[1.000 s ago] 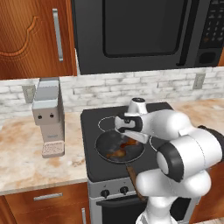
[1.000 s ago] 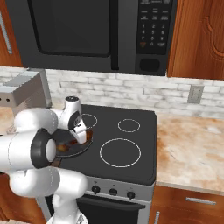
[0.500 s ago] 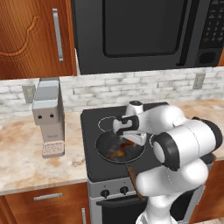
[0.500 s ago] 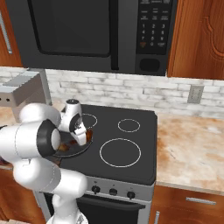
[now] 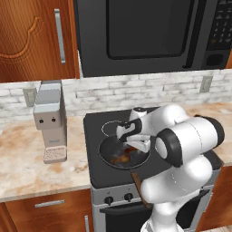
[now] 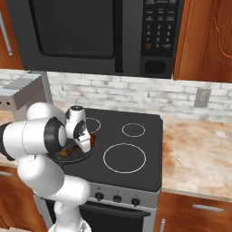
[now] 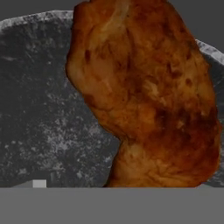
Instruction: Take the chicken drumsticks from the pan and place one on each plate on the dining counter.
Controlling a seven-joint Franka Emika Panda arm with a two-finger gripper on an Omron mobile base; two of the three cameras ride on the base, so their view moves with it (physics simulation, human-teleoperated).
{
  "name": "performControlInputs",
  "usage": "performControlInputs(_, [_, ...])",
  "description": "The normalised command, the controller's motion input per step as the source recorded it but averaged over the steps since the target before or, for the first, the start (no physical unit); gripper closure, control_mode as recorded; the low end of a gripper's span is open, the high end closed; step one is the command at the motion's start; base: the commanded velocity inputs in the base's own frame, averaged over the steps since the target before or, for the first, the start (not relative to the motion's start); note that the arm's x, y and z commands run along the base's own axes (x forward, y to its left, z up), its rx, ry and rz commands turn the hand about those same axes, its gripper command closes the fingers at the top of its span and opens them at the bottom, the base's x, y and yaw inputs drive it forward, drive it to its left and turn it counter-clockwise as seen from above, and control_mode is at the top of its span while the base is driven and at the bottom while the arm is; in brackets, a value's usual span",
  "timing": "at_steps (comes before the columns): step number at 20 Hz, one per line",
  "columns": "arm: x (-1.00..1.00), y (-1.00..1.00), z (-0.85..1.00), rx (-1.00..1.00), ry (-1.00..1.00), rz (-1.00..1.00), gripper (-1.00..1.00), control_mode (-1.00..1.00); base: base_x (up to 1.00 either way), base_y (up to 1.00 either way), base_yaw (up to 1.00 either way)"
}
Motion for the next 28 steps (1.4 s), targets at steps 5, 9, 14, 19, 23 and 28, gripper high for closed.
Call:
performControlInputs(5, [0.0,0.0,-0.08,0.0,0.0,-0.01,-1.0,-1.0,0.0,0.0,0.0])
performControlInputs(9, [-0.01,0.02,-0.15,0.0,0.02,-0.04,1.0,-1.0,0.0,0.0,0.0])
performControlInputs(14, [-0.04,0.04,-0.13,0.0,0.07,-0.05,1.0,-1.0,0.0,0.0,0.0])
performControlInputs(19, [-0.19,0.01,-0.03,-0.08,0.07,-0.01,1.0,-1.0,0.0,0.0,0.0])
performControlInputs(23, [-0.51,0.01,0.47,-0.15,0.11,-0.02,1.0,-1.0,0.0,0.0,0.0])
performControlInputs(28, [-0.63,0.05,0.59,-0.14,0.03,-0.01,1.0,-1.0,0.0,0.0,0.0])
